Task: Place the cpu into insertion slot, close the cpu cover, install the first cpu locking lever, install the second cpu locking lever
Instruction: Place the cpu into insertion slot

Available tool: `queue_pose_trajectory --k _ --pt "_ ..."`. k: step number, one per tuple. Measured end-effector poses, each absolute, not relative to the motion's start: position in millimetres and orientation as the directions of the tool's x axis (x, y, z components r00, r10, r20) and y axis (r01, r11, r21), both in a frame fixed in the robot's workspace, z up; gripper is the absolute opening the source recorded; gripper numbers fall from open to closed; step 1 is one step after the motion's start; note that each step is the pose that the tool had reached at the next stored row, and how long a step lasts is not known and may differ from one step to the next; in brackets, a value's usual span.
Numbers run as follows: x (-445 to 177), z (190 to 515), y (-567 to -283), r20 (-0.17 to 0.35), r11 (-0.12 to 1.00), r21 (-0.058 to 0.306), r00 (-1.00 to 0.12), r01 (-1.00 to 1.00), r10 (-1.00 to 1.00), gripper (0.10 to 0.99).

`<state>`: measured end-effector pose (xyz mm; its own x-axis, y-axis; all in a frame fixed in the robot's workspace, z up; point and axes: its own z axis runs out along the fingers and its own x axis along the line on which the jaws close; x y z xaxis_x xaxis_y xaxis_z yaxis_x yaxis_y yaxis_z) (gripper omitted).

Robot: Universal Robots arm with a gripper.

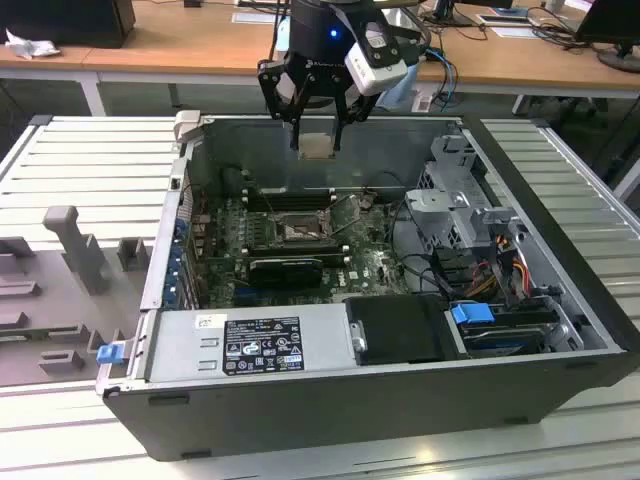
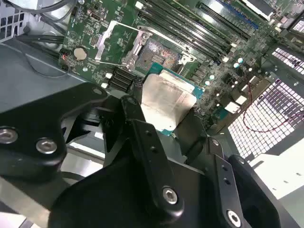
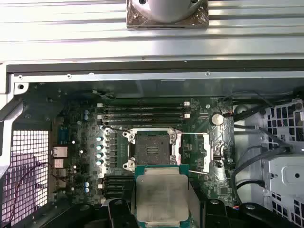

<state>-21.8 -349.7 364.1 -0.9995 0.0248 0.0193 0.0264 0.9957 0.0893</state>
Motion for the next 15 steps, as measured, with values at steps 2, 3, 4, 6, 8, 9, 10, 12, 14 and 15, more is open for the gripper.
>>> queue_pose_trajectory --k 2,3,4,6,8,9,10,12,14,15 --pt "-21.8 364.1 -349.6 0.019 0.995 0.089 -0.999 0.049 0.047 0.533" --pt "-21.8 364.1 -349.6 0.019 0.994 0.089 -0.998 0.067 0.066 0.533" --pt "-21.8 364.0 -349.6 0.019 0.993 0.089 -0.997 0.08 0.079 0.533" --pt "-21.8 363.7 -349.7 0.019 0.993 0.089 -0.997 0.083 0.081 0.533" --pt "-21.8 363.2 -349.7 0.019 0.993 0.089 -0.996 0.083 0.081 0.533" --pt "-21.8 362.8 -349.8 0.019 0.993 0.089 -0.996 0.083 0.081 0.533" --pt "-21.8 362.8 -349.8 0.019 0.993 0.089 -0.996 0.083 0.081 0.533" --pt "-21.8 362.7 -349.8 0.019 0.992 0.089 -0.996 0.084 0.082 0.533" --pt "-21.8 362.6 -349.8 0.019 0.992 0.089 -0.996 0.093 0.092 0.533" --pt "-21.8 362.6 -349.8 0.019 0.991 0.089 -0.995 0.1 0.098 0.533"
